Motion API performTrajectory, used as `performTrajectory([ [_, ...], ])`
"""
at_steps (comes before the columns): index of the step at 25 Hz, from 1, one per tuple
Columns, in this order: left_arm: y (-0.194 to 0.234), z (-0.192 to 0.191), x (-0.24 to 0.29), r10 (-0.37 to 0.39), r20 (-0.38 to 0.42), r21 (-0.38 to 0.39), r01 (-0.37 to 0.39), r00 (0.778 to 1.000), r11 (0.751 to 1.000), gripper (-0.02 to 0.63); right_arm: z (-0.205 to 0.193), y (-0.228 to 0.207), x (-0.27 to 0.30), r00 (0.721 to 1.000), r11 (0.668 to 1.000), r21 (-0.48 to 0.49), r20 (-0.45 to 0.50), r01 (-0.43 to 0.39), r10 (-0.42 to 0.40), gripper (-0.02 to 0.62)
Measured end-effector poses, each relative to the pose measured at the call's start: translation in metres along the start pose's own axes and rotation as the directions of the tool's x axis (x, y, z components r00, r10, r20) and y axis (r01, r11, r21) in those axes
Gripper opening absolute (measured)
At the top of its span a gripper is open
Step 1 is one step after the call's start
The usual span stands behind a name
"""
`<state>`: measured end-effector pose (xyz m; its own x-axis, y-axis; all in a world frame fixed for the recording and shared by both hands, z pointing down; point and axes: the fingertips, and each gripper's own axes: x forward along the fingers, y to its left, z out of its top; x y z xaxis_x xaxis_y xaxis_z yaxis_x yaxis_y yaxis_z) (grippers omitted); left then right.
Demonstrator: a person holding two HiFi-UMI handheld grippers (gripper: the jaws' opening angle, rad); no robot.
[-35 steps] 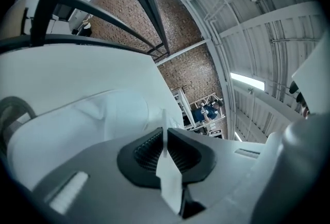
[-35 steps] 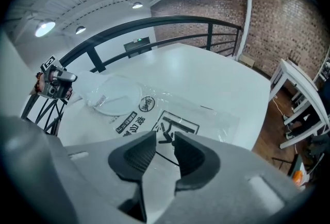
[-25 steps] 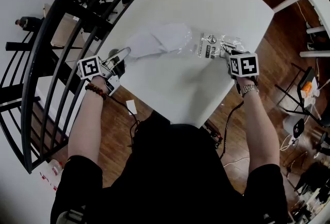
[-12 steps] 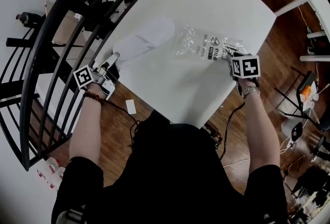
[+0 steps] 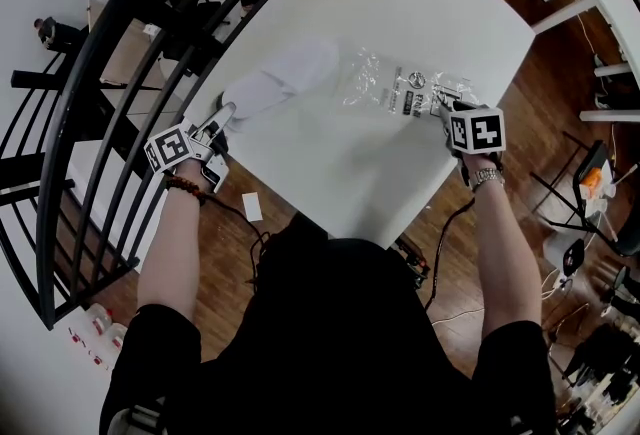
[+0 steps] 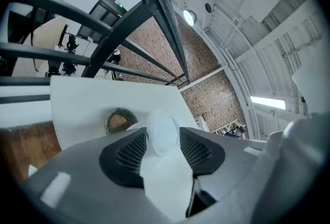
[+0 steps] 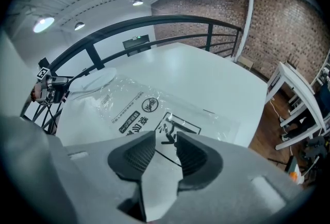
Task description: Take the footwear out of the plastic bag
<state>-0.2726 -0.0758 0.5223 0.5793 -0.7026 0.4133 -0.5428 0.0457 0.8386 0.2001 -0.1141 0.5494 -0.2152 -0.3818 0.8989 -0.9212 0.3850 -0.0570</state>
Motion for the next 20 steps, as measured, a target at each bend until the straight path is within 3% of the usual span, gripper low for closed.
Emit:
performTrajectory([
  [4,0.002,0.005,-0.004,0.099,0.014,0.107,-0.1,0.995,0.989,0.236,0.003,0.001,-0.005,1.0,1.0,-0.002,0.015,-0.003,0.003,0.117],
  [9,0.003,0.008,-0.008,0.194,0.035,0.234,-0.196,0.98,0.952,0.247,0.006,0.001,-0.012,0.999,1.0,-0.009,0.039,-0.007,0.007,0.121],
  [20,-0.041,0.001,0.003,0.228,0.072,0.456,-0.236,0.971,0.858,0.218,0.021,0.015,-0.035,0.99,0.997,-0.056,0.129,-0.045,0.052,0.121],
])
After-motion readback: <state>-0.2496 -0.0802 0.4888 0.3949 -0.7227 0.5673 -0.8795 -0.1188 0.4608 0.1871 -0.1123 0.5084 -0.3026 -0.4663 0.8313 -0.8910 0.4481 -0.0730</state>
